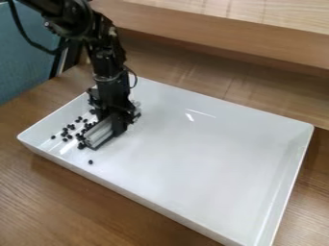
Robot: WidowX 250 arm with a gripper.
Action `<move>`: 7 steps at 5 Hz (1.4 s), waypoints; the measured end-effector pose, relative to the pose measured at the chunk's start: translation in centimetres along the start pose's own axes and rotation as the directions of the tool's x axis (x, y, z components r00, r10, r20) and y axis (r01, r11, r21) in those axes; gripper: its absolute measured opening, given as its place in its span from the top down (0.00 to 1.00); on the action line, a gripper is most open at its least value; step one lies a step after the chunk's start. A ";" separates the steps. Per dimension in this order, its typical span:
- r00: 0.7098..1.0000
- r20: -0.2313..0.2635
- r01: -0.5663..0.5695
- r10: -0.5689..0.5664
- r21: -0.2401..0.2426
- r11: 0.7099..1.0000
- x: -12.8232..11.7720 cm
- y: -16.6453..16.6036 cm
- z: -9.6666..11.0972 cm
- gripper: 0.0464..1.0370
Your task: Sweep into pile
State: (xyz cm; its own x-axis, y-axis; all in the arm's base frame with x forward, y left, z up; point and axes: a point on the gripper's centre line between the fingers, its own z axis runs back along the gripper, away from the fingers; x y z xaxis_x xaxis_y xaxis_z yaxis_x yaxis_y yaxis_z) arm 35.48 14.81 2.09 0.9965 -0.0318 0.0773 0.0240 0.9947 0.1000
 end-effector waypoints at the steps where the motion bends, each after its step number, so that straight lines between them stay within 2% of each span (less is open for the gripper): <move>1: 1.000 -0.002 -0.011 0.011 0.008 1.000 -0.2 0.7 -0.1 0.65; 3: 0.999 -0.007 -0.033 0.033 0.011 0.999 -0.6 1.7 -0.1 0.65; 4: 0.999 -0.008 -0.045 0.045 -0.015 0.999 -0.8 2.1 -0.1 0.56; 5: 0.996 -0.006 -0.092 0.092 -0.100 0.991 -1.3 2.6 0.0 0.31; 6: 0.994 0.006 -0.108 0.110 -0.163 0.981 -1.4 2.6 0.3 0.07; 7: 0.992 0.010 -0.122 0.126 -0.189 0.974 -1.6 2.9 0.6 0.05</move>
State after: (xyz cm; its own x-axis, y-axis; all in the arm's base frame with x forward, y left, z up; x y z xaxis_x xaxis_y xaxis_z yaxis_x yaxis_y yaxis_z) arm 33.92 17.74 2.82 0.9907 0.0926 0.0997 -0.0827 0.9916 -0.0994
